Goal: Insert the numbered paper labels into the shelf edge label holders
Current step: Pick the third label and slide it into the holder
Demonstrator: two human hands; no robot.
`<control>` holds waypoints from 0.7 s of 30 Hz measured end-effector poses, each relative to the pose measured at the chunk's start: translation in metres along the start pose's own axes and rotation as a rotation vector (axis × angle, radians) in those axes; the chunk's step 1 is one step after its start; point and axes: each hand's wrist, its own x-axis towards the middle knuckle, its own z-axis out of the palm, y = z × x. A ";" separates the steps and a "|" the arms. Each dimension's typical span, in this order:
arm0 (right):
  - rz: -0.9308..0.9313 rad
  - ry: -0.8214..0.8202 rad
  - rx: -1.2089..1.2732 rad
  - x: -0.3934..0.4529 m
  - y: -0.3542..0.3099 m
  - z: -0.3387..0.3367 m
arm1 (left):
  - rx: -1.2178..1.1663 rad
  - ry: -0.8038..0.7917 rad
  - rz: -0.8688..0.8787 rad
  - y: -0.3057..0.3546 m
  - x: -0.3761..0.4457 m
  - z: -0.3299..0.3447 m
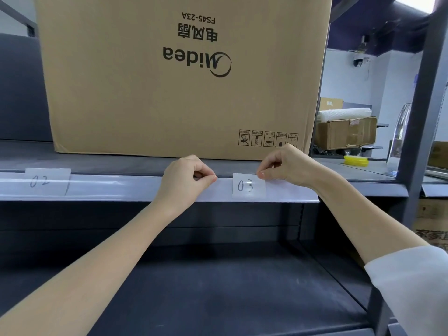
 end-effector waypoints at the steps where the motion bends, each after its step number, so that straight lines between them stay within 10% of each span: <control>1: 0.001 0.001 0.007 0.000 0.000 0.001 | -0.004 0.001 -0.005 0.001 0.000 0.000; 14: 0.065 0.071 0.024 -0.002 0.002 0.007 | -0.054 0.043 0.022 -0.003 -0.001 0.001; 21: 0.060 0.492 -0.094 -0.027 0.002 0.030 | -0.079 0.244 0.213 -0.021 -0.029 -0.019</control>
